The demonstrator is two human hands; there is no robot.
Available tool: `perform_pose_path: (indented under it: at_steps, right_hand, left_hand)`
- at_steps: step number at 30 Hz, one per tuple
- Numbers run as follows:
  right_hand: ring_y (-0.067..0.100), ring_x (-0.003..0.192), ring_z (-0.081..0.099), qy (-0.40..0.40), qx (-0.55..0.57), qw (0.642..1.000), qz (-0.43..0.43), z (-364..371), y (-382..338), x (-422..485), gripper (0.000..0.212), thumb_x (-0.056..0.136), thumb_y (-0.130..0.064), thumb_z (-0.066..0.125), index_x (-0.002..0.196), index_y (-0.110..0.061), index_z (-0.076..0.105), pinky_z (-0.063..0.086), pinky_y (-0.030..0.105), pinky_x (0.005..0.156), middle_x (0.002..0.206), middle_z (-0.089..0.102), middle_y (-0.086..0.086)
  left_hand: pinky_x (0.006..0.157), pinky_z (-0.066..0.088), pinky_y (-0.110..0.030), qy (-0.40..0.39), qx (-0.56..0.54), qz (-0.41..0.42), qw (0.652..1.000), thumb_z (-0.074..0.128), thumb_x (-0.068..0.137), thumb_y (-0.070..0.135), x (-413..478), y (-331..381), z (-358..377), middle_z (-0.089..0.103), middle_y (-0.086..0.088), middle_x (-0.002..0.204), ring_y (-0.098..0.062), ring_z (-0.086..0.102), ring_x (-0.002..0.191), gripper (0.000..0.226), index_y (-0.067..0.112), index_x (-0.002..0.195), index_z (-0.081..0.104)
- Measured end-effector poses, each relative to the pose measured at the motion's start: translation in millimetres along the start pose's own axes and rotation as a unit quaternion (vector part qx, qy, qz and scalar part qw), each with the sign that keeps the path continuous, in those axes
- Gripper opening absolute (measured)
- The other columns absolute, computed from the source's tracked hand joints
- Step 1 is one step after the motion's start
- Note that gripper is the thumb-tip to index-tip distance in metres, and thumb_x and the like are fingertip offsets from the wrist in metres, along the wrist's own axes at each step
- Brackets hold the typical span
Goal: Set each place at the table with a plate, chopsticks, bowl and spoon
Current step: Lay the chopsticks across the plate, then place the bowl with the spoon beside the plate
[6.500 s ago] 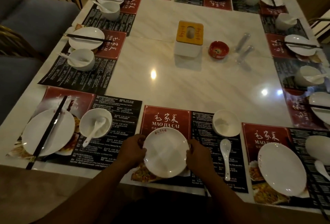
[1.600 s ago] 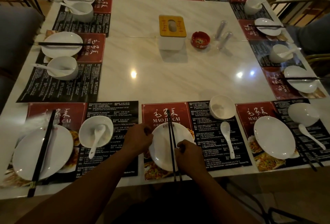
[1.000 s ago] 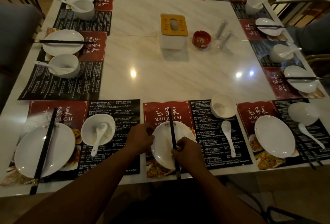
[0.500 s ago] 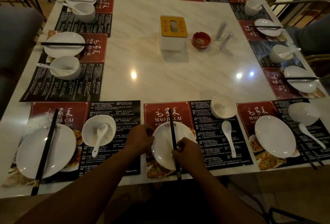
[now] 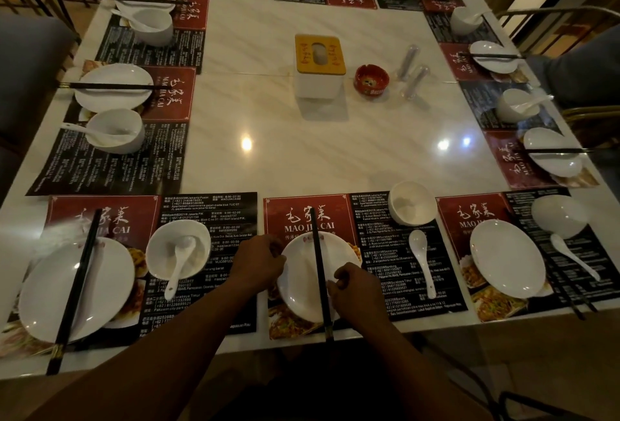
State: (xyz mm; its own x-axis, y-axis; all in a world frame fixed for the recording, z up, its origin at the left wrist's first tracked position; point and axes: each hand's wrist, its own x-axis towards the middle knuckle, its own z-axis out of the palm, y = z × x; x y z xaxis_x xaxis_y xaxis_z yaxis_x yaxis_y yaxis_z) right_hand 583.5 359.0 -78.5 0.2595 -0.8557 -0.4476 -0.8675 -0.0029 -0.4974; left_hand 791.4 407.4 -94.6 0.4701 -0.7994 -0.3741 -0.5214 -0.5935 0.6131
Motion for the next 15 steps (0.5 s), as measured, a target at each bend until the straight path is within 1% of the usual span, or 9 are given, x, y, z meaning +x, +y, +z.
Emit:
perform_pose_path:
  at_steps: [3,5,7,9,13,15]
  right_hand:
    - [0.005,0.082,0.059,0.006,-0.004,1.000,0.005,-15.2,10.5,0.3,0.025,0.088,-0.028,0.071,0.110,-0.017,0.067,0.038,0.010,0.064,0.097,0.071,-0.002]
    - [0.005,0.081,0.062,0.017,-0.003,1.000,0.008,-29.6,20.1,1.3,0.017,0.089,-0.026,0.071,0.103,-0.017,0.068,0.040,0.011,0.065,0.091,0.069,-0.005]
    - [0.004,0.080,0.063,0.033,0.004,0.999,0.018,-47.2,32.6,3.2,0.009,0.089,-0.025,0.070,0.096,-0.020,0.068,0.038,0.009,0.061,0.083,0.064,-0.012]
    - [0.003,0.081,0.062,0.052,0.013,0.998,0.031,-67.8,45.1,7.5,0.006,0.089,-0.025,0.069,0.094,-0.022,0.067,0.037,0.009,0.062,0.082,0.062,-0.014]
    - [0.008,0.078,0.057,0.099,0.006,0.994,0.033,-114.9,70.2,30.9,0.011,0.094,-0.024,0.062,0.097,-0.016,0.069,0.036,0.015,0.062,0.092,0.068,-0.001]
    - [0.010,0.079,0.055,0.120,0.009,0.992,0.032,-138.9,78.7,47.1,0.013,0.095,-0.023,0.060,0.100,-0.014,0.069,0.038,0.020,0.066,0.090,0.065,-0.003]
  left_hand:
    - [0.081,0.052,-0.024,0.021,-0.014,0.001,1.000,0.074,0.086,0.019,-0.1,7.2,1.6,0.071,0.004,0.104,-0.008,0.064,0.091,0.023,0.019,0.109,0.071]
    - [0.077,0.050,-0.022,0.034,-0.024,0.002,0.999,0.072,0.087,0.018,0.2,14.6,3.2,0.070,0.005,0.101,-0.009,0.064,0.090,0.020,0.019,0.107,0.070]
    - [0.073,0.049,-0.021,0.044,-0.032,0.007,0.998,0.070,0.088,0.017,0.7,23.8,6.2,0.068,0.005,0.096,-0.008,0.064,0.086,0.015,0.021,0.102,0.069]
    - [0.068,0.046,-0.019,0.052,-0.041,0.014,0.998,0.070,0.088,0.016,2.1,34.9,9.5,0.067,0.007,0.092,-0.005,0.061,0.081,0.013,0.022,0.099,0.068]
    - [0.071,0.046,-0.019,0.054,-0.060,0.027,0.996,0.069,0.089,0.016,9.1,60.4,21.5,0.067,0.007,0.096,-0.008,0.062,0.088,0.015,0.020,0.104,0.070]
    - [0.077,0.050,-0.020,0.047,-0.064,0.032,0.996,0.068,0.091,0.016,12.7,74.3,29.4,0.070,0.002,0.107,-0.009,0.063,0.094,0.021,0.017,0.112,0.070]
